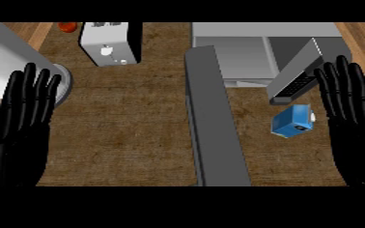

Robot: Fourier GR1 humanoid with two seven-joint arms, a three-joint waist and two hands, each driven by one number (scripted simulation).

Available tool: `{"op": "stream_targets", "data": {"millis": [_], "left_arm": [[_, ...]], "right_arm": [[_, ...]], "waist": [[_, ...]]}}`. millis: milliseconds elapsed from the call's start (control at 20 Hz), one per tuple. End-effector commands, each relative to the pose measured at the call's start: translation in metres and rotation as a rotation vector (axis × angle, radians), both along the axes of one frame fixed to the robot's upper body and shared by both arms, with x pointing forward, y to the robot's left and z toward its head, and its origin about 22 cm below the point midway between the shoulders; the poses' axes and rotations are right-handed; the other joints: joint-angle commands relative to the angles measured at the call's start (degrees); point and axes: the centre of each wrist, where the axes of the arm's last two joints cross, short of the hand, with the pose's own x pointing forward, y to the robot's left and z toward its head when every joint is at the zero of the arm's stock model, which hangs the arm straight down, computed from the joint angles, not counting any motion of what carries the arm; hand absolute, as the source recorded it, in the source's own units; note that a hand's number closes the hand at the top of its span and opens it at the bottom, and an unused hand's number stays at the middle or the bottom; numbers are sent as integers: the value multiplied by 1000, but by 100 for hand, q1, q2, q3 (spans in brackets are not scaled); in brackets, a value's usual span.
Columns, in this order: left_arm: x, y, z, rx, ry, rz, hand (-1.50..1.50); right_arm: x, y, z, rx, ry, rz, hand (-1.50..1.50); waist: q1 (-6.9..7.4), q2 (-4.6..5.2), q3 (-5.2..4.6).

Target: Pick up the milk, place it into the microwave and close the microwave

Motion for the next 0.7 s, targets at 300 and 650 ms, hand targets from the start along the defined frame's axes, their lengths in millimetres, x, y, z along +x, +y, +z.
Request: {"op": "stream_targets", "data": {"millis": [300,650], "left_arm": [[-15,-43,-9,-154,94,174,-150],[-74,-47,-32,-153,89,188,-150]], "right_arm": [[-19,-55,5,20,34,23,-150],[-71,-59,12,26,34,9,-150]], "waist": [[42,-74,84],[66,-80,76]]}}
